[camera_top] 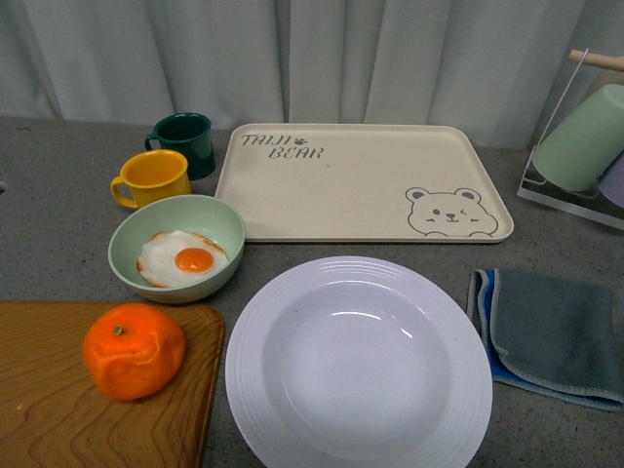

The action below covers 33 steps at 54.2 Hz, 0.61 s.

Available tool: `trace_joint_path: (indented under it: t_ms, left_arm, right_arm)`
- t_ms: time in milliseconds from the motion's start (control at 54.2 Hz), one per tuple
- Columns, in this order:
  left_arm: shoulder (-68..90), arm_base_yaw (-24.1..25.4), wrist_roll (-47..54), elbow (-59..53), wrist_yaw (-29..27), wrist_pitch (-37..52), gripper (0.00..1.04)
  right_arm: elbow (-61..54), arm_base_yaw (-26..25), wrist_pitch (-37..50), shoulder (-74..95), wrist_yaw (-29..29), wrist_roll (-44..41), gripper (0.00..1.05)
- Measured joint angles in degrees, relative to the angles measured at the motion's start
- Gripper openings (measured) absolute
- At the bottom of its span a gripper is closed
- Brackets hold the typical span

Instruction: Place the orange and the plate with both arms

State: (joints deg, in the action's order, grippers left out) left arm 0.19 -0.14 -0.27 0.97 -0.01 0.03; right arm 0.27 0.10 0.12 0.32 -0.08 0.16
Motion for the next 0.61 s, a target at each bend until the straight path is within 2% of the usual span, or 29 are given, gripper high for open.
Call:
trace_joint_path:
  t_ms: [609]
  left_arm:
    - [0.0,0.0,0.0,0.0,0.0,0.0,0.98]
  right_arm:
    - [0.02,0.0,0.0,0.0,-0.02,0.0,0.95]
